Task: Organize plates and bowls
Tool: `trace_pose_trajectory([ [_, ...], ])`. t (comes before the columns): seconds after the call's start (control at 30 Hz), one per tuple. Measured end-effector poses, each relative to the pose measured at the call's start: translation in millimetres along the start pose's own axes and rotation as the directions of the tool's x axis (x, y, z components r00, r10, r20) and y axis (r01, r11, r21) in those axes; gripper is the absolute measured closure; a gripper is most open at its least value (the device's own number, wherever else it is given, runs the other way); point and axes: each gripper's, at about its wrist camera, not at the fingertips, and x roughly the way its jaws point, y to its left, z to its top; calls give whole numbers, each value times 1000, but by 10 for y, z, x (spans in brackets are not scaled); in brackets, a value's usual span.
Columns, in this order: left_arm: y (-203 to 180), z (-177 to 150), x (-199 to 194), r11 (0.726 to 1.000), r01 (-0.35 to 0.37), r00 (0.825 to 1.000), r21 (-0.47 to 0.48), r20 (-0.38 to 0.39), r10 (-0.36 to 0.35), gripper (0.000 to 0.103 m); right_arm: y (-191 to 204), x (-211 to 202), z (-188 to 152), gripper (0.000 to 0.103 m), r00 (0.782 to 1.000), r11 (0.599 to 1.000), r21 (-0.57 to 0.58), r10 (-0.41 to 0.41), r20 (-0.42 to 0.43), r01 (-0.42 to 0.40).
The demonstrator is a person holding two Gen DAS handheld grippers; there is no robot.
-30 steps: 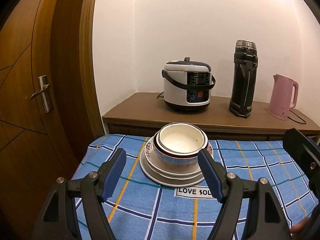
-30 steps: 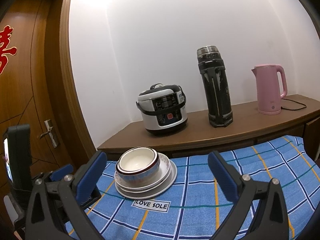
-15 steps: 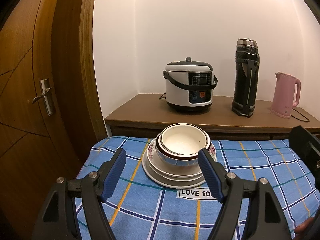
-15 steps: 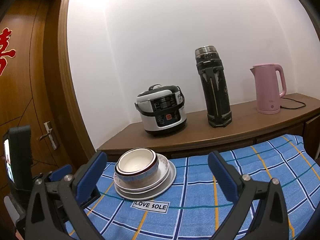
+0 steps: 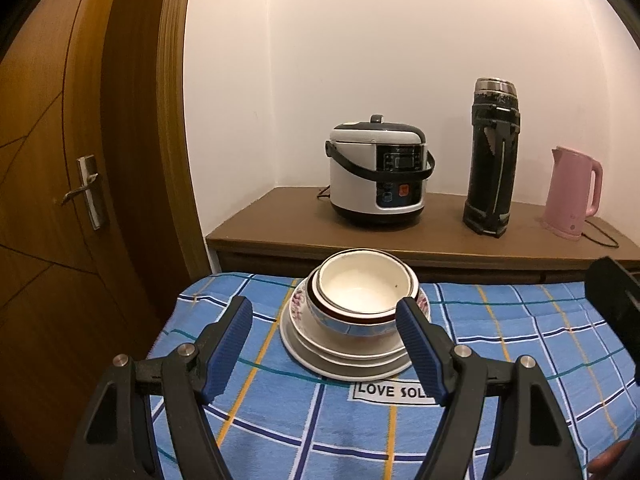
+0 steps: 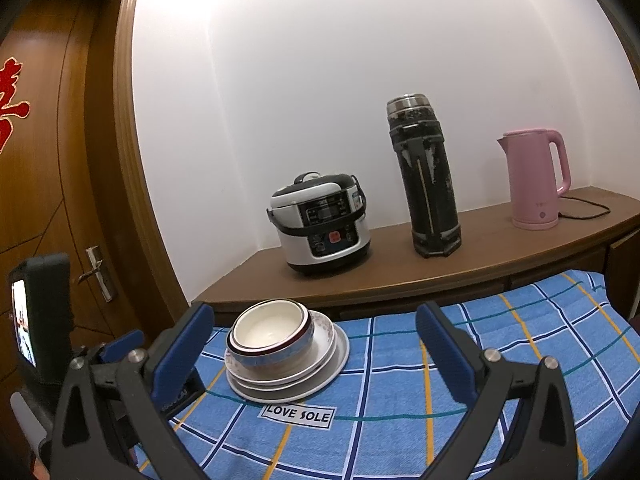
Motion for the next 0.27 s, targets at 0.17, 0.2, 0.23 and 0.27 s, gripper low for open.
trace_pose_trajectory([
  [0.17, -37, 8, -25, 1000, 24, 1000, 3, 17, -24, 27, -16, 2, 0, 0, 1000, 1000, 6, 0, -4, 0],
  [0.2, -54, 8, -30, 1000, 19, 1000, 12, 20, -19, 27, -21, 0, -1, 0, 1000, 1000, 7, -1, -5, 1],
  [0.23, -63, 7, -29, 1000, 19, 1000, 14, 18, -20, 27, -24, 0, -1, 0, 1000, 1000, 7, -1, -6, 1],
  [0.27, -67, 5, -24, 1000, 22, 1000, 14, 14, -22, 27, -28, 1, -1, 0, 1000, 1000, 8, -2, -7, 2],
])
